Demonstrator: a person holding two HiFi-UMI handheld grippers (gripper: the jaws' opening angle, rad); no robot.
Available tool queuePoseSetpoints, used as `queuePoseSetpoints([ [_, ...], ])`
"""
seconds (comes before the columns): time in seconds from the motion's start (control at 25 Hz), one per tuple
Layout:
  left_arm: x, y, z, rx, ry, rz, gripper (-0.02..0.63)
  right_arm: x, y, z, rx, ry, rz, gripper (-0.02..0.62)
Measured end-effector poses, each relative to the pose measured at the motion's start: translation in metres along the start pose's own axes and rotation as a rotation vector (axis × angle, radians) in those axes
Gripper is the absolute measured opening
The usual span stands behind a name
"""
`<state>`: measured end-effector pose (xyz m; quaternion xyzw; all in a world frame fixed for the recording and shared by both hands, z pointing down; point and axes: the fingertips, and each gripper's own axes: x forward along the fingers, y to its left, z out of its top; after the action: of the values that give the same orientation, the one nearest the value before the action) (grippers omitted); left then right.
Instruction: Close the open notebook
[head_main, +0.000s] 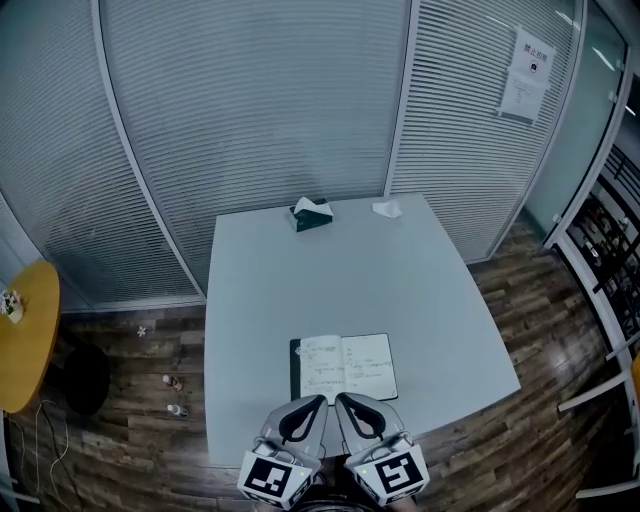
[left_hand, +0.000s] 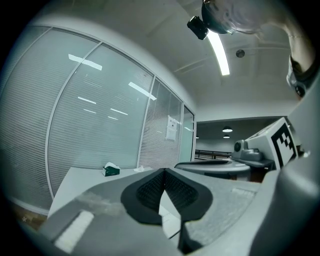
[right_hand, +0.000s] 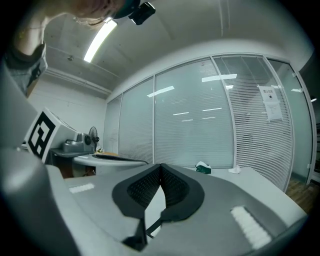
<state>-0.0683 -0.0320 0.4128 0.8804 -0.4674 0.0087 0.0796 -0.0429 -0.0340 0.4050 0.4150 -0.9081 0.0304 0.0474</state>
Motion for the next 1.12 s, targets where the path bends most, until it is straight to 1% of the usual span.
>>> queuePoseSetpoints([
  [0.28, 0.041, 0.016, 0.011, -0.003, -0.007, 0.055, 0.003, 0.024, -0.039, 0.005, 0.008, 0.011, 0.045, 0.002],
  [0.52, 0.067, 0.029, 0.014, 0.01, 0.001, 0.113, 0.003, 0.04, -0.06, 0.007, 0.006, 0.03, 0.105, 0.002],
  [0.76, 0.085, 0.038, 0.012, 0.005, 0.008, 0.158, 0.003, 0.053, -0.077, 0.006, -0.007, 0.038, 0.162, 0.002],
  [0.96, 0.091, 0.043, 0.01, 0.008, -0.013, 0.221, 0.003, 0.056, -0.087, 0.003, -0.02, 0.037, 0.205, 0.002],
  [1.12, 0.09, 0.049, 0.01, 0.01, -0.029, 0.249, 0.003, 0.06, -0.091, 0.001, -0.028, 0.041, 0.216, 0.002],
])
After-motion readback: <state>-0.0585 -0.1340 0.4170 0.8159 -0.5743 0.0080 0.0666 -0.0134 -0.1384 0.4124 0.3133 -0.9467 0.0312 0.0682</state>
